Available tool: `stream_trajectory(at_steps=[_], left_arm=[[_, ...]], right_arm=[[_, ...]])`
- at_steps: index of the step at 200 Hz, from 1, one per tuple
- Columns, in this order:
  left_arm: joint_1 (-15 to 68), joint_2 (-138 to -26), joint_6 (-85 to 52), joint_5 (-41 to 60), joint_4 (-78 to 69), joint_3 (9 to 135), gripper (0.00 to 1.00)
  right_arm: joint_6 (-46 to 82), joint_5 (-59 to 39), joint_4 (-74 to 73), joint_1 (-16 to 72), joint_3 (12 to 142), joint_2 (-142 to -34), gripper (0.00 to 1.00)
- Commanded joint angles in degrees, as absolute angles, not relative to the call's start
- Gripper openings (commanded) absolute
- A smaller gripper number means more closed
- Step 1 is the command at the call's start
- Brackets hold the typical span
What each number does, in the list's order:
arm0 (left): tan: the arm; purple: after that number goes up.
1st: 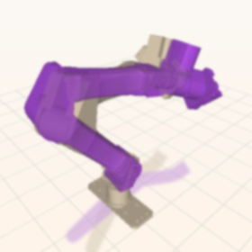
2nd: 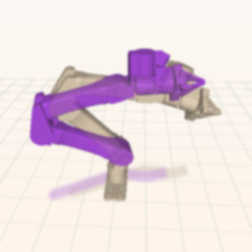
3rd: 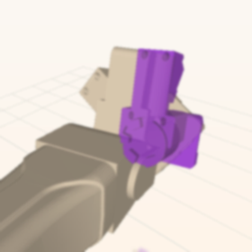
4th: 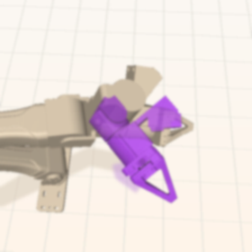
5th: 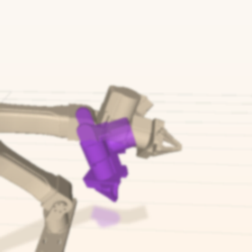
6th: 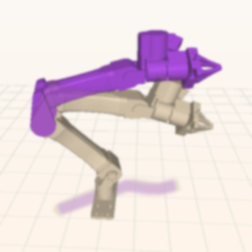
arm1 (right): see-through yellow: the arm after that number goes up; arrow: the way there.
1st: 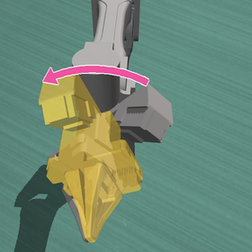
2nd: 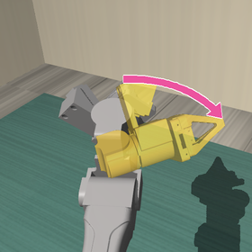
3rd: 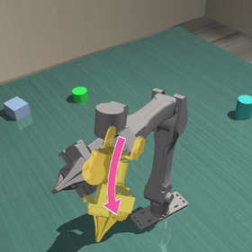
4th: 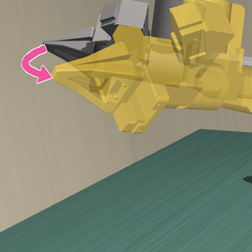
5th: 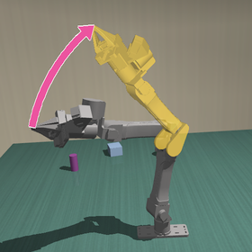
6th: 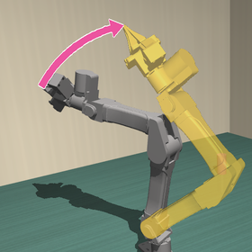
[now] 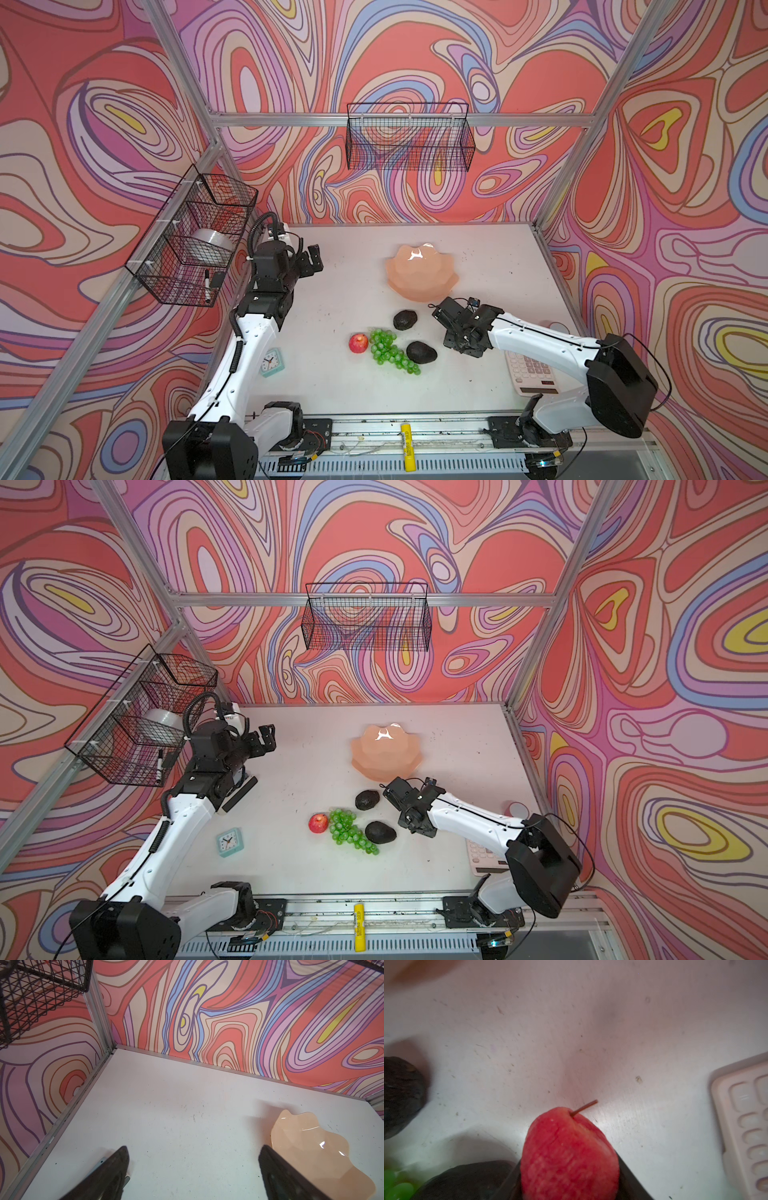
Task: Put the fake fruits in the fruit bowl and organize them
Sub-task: 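Release the apple into the peach bowl while the left gripper reaches for grapes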
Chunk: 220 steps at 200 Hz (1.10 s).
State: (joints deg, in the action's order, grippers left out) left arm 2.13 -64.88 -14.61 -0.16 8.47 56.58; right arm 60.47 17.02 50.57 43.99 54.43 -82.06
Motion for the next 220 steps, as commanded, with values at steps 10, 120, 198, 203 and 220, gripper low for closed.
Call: stream_trajectory(at_steps=[10,120,198,203,220], left_arm=[[1.8,-63.5,-13.9,-1.2,9.6,56.2,0.97],[1.8,-58.3,-22.3,15.8,48.9,68.5,0.93],[17.9,-58.0,-28.7,9.9,70.8,66.9,0.89],[18.5,-57.9,-29.3,10.2,70.7,66.2,0.89],[20.3,-57.3,-31.3,10.3,70.1,63.9,0.88]], right_arm=[[45.8,21.0,55.3,41.5,69.2,-81.9,0.48],[22.3,9.7,46.4,28.6,109.4,-120.3,0.49],[20.2,7.2,45.1,27.7,112.7,-129.8,0.52],[20.0,7.1,45.1,27.7,112.9,-130.2,0.52],[19.8,7.0,45.1,27.8,113.0,-130.7,0.53]])
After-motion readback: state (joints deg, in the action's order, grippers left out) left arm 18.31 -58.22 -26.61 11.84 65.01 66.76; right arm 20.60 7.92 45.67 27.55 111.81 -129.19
